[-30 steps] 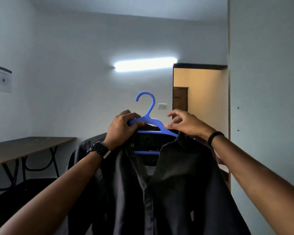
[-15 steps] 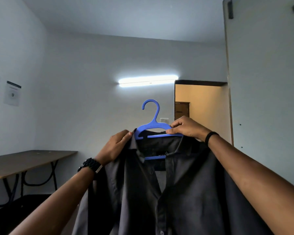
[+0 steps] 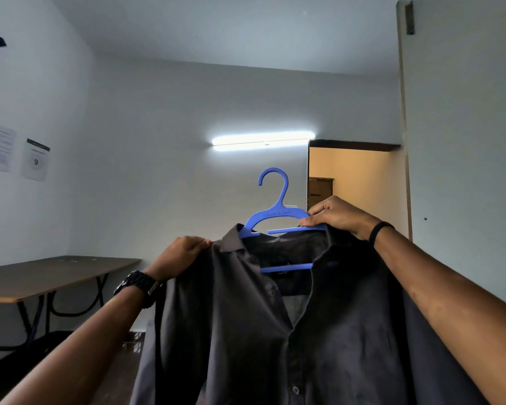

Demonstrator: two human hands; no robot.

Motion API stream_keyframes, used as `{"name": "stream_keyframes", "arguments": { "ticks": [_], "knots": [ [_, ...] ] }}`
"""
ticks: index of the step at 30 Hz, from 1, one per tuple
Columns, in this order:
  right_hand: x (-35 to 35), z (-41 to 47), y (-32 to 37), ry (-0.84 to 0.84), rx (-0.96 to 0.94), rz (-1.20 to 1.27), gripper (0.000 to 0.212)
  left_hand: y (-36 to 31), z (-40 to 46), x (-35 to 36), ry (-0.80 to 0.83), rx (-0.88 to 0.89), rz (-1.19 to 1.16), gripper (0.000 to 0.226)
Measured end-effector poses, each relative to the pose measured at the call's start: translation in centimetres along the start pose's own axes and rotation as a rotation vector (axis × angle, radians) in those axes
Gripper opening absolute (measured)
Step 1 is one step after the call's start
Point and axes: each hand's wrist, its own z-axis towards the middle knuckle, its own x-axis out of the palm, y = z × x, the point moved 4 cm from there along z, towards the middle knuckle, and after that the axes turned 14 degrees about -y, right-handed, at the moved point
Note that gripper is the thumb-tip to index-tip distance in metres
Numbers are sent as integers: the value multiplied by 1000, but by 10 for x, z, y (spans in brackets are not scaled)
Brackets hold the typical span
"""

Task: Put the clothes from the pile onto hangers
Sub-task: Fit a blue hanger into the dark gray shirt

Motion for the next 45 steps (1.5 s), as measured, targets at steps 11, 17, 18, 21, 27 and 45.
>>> {"name": "stream_keyframes", "arguments": {
  "ticks": [11, 17, 18, 21, 27, 45],
  "knots": [
    [23, -9, 7, 25, 21, 7, 22, 8, 22, -8, 39, -105, 334, 31],
    [11, -9, -4, 28, 31, -18, 20, -52, 11, -7, -101, 174, 31, 31],
    [7, -10, -3, 26, 25, -16, 22, -50, 8, -3, -69, 215, 110, 34],
    [-8, -12, -2, 13, 15, 8, 20, -24, -1, 5, -26, 239, 214, 33],
    [-14, -14, -3, 15, 20, -60, 19, 15, -11, 9, 80, 76, -104, 18],
    [-3, -9, -17, 70, 68, 149, 14, 40, -3, -14, 178, -529, -454, 34]
  ]
}}
